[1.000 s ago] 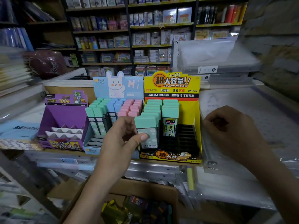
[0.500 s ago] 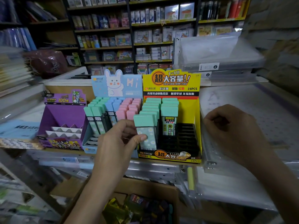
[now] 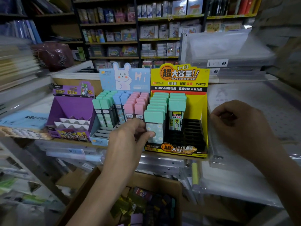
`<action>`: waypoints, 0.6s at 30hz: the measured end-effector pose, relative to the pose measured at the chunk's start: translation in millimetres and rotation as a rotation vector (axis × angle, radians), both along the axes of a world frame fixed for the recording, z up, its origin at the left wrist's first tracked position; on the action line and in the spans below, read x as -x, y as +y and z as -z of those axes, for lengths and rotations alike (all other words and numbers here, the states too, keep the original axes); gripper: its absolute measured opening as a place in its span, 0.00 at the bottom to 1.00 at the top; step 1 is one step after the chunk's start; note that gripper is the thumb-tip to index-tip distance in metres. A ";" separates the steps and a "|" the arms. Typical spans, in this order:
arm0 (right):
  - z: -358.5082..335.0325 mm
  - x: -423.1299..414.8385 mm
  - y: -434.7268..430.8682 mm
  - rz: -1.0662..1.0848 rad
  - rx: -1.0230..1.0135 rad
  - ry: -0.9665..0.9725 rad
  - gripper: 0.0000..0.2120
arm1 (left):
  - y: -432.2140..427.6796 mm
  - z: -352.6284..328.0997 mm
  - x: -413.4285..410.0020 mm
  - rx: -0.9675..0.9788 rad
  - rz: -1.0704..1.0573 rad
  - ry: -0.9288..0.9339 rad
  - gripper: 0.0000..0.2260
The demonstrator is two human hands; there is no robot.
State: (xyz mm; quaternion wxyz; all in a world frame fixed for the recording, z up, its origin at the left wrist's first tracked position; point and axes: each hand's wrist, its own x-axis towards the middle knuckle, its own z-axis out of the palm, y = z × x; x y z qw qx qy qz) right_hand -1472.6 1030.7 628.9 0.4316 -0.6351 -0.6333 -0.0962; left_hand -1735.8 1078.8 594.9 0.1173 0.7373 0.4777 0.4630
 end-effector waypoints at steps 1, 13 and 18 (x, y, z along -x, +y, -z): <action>-1.5 1.2 -0.7 -0.005 -0.011 -0.021 0.09 | -1.7 -0.3 2.6 -0.013 -0.012 0.011 0.08; -10.7 62.6 -60.3 -0.197 -0.052 0.050 0.02 | -42.8 31.2 71.9 0.121 0.157 -0.139 0.06; 57.9 122.0 -72.0 -0.313 0.157 0.133 0.03 | -53.7 90.0 104.9 0.351 0.208 -0.098 0.11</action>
